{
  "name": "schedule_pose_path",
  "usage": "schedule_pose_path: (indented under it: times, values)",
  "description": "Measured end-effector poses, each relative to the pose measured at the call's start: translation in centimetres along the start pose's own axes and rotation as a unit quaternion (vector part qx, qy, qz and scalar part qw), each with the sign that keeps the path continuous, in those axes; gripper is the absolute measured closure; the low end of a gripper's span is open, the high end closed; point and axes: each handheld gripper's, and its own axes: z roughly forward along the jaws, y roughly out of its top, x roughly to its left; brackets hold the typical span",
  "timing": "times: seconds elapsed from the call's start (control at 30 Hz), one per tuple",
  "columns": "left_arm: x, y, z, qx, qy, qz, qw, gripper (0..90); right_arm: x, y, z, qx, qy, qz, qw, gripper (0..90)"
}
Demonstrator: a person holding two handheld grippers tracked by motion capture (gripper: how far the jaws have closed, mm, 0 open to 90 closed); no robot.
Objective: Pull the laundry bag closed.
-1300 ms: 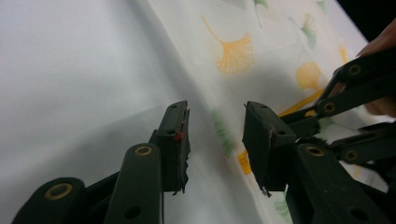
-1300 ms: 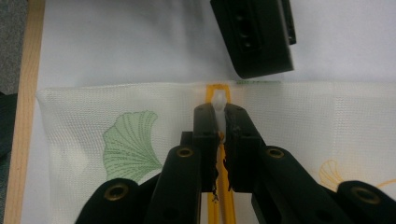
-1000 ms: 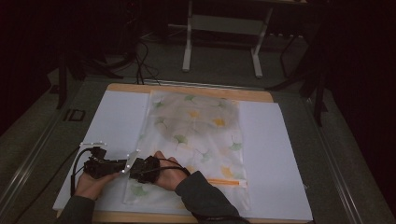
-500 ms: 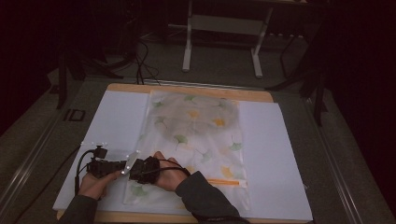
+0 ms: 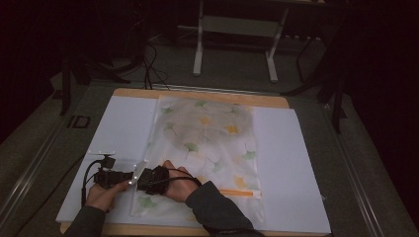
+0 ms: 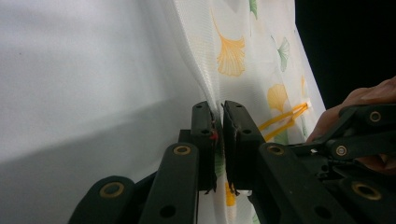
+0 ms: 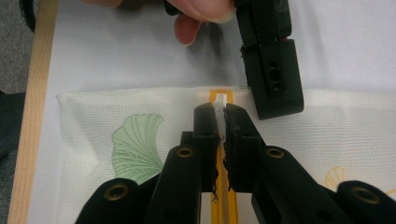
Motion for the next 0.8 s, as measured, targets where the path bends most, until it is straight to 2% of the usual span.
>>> schedule_pose_path:
  times: [0.23, 0.33, 0.47, 0.8]
  values:
    - [-0.18, -0.04, 0.04, 0.002, 0.002, 0.003, 1.0000, 83.2, -0.03, 0.01, -0.01, 0.000, -0.002, 0.004, 1.0000, 84.3]
    - [-0.22, -0.04, 0.00, 0.004, 0.007, 0.006, 0.9999, 87.9, -0.05, 0.01, 0.00, 0.001, -0.002, 0.002, 1.0000, 84.3]
    - [-0.38, -0.01, -0.14, 0.006, 0.014, 0.014, 0.9998, 89.1, -0.07, -0.06, 0.07, 0.002, -0.001, 0.005, 1.0000, 84.4]
    - [-0.41, 0.00, -0.35, 0.004, 0.011, 0.020, 0.9997, 89.5, -0.17, -0.28, 0.13, 0.004, -0.001, 0.010, 0.9999, 84.5]
